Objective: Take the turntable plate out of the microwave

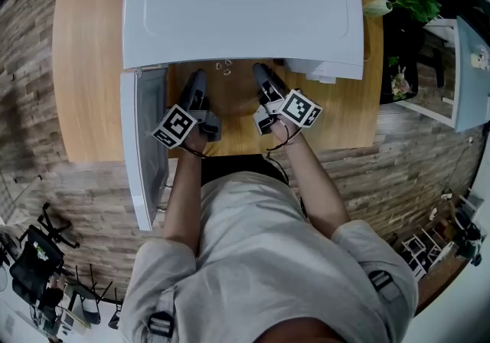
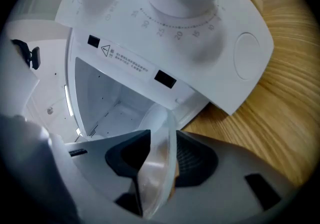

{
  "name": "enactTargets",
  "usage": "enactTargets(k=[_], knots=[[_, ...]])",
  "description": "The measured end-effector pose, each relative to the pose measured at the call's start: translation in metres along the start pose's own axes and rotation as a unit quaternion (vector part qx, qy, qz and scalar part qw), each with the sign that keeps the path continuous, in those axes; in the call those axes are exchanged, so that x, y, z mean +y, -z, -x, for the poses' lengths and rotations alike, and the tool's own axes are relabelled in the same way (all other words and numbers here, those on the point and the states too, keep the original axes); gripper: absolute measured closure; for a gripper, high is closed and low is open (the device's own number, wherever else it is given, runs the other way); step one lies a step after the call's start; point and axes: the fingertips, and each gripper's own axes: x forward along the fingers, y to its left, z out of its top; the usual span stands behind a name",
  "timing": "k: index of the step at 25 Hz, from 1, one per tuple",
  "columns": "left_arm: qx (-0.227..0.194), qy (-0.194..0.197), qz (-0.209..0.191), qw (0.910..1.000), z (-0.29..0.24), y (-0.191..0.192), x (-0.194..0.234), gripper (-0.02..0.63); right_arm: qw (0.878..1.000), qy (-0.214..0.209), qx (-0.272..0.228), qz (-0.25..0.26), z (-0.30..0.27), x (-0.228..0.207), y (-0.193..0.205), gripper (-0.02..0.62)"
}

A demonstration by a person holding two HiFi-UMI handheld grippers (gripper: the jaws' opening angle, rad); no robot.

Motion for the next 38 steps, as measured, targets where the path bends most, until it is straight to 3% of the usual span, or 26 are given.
enactTargets(k=[6,21,38], knots=[[0.004,-0.004,-0.006,1.0,0.001,0.0,0.002,0.466,0.999,0.022,0.012,0.04,-0.009,-0.002,-0.01,0.468],[0.007,0.004,-0.053,0.9986,0.014,0.005,-0.006,0.489,0.999,0.013,0.012,0.033,0.007,0.0,-0.003,0.479],[0.003,0.0,-0.057,0.9984,0.041,0.02,-0.007,0.486,0.999,0.007,0.011,0.045,0.032,0.003,0.008,0.485]])
